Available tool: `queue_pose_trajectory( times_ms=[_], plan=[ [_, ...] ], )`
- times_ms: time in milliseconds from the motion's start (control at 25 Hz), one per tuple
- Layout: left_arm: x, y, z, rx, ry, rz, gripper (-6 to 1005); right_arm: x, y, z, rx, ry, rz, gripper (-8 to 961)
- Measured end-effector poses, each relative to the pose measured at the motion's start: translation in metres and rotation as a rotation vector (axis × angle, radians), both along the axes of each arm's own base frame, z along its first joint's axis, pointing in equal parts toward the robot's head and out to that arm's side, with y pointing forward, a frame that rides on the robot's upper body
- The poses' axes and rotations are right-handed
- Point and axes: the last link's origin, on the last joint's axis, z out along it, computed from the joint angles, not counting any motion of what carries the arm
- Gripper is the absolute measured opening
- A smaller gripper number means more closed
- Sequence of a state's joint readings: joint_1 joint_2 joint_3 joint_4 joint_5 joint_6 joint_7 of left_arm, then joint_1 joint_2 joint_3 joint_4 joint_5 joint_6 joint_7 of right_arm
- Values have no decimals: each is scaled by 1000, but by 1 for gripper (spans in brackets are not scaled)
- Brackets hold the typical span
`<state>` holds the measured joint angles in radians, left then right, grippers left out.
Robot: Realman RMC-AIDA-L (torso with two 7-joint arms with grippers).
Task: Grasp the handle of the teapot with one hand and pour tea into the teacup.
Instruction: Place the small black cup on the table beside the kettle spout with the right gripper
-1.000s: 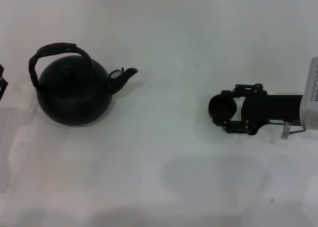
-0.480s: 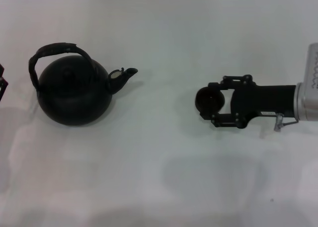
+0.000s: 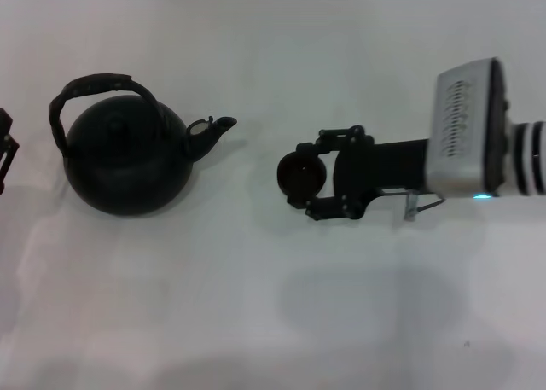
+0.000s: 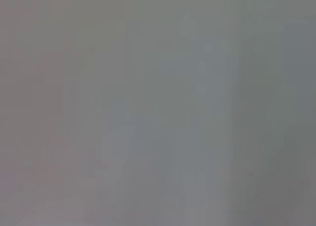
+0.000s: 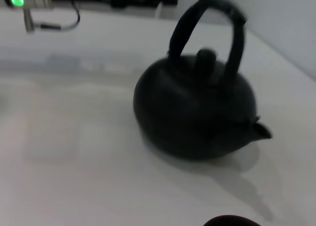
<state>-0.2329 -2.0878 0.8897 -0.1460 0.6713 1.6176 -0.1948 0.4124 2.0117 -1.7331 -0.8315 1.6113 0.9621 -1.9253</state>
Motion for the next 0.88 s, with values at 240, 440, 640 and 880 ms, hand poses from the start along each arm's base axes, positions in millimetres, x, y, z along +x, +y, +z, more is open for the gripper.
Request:
queue_pose_trajectory(
  times_ms=[240,440,640,880],
  plan=[
    [-1,-2,0,-2,-1,4,771,-7,2,-18,29,-48,18,767],
    [0,-3,-1,-9,0,-1,771,-9,5,-23,68,-40,-9,775],
    [0,-3,-2,-11,0,-5,770,-6,3,-28,80,-47,-37,784],
    [0,-3,-1,-10,0,-6,770,1,0,-31,67,-58,-65,794]
  ],
)
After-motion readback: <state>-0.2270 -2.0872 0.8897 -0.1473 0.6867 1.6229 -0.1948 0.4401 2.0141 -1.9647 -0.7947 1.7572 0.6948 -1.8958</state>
